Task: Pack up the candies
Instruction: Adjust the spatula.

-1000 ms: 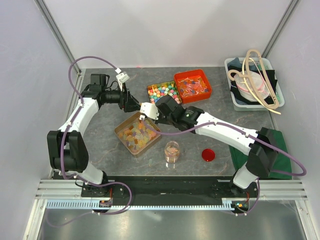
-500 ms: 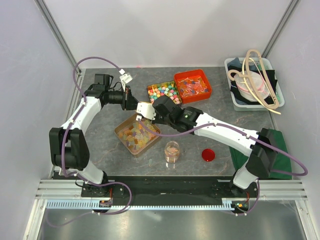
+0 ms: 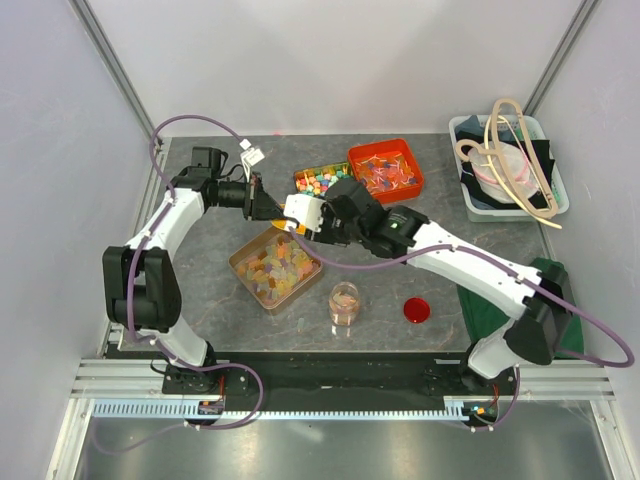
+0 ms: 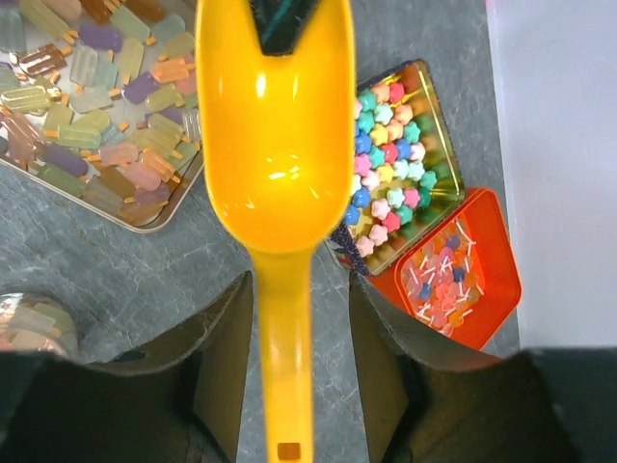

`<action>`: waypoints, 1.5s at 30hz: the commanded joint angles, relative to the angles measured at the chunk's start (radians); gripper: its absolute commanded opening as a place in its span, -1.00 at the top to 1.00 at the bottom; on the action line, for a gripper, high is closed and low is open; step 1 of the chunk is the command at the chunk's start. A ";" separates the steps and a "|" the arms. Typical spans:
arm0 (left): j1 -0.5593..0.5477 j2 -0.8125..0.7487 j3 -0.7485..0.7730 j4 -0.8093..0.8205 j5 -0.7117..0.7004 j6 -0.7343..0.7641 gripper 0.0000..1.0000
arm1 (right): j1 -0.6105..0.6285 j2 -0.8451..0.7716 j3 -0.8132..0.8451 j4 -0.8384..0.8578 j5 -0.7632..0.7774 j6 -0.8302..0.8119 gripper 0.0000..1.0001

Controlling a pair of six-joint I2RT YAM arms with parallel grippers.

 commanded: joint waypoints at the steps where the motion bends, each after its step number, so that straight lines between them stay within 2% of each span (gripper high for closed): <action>1: 0.012 0.010 0.072 -0.059 0.128 0.048 0.96 | -0.039 -0.079 -0.030 0.041 -0.128 0.014 -0.01; 5: 0.027 0.025 0.099 -0.114 0.195 0.071 0.96 | -0.047 -0.091 -0.062 0.054 -0.156 -0.001 -0.01; 11: 0.037 0.041 0.112 -0.142 0.215 0.084 0.96 | -0.054 -0.094 -0.055 0.037 -0.251 0.011 -0.04; 19: 0.038 0.041 0.113 -0.159 0.254 0.093 0.96 | -0.054 -0.062 -0.062 0.083 -0.230 0.013 -0.01; 27: 0.050 0.047 0.121 -0.193 0.283 0.119 0.97 | -0.060 -0.053 -0.064 0.104 -0.222 0.008 0.12; 30: 0.058 0.061 0.125 -0.200 0.306 0.124 0.97 | -0.071 -0.059 -0.066 0.104 -0.230 0.008 0.40; 31: 0.061 0.062 0.128 -0.202 0.312 0.125 0.97 | -0.077 -0.058 -0.067 0.104 -0.239 0.011 0.76; 33: 0.064 0.071 0.130 -0.210 0.323 0.128 0.96 | -0.080 -0.062 -0.069 0.103 -0.248 0.016 1.00; 37: 0.066 0.071 0.136 -0.222 0.321 0.136 0.95 | -0.082 -0.061 -0.064 0.101 -0.240 0.032 1.00; 39: 0.066 0.073 0.138 -0.225 0.297 0.137 0.69 | -0.080 -0.056 -0.058 0.095 -0.233 0.034 1.00; 40: 0.069 0.073 0.139 -0.225 0.286 0.139 0.34 | -0.079 -0.051 -0.053 0.095 -0.211 0.042 1.00; 42: 0.072 0.074 0.141 -0.228 0.243 0.141 0.11 | -0.080 -0.051 -0.044 0.088 -0.193 0.040 1.00; 43: 0.078 0.082 0.145 -0.226 0.225 0.148 -0.23 | -0.082 -0.051 -0.041 0.083 -0.175 0.034 1.00; 45: 0.083 0.090 0.150 -0.228 0.183 0.154 -0.45 | -0.080 -0.050 -0.035 0.074 -0.138 0.028 1.00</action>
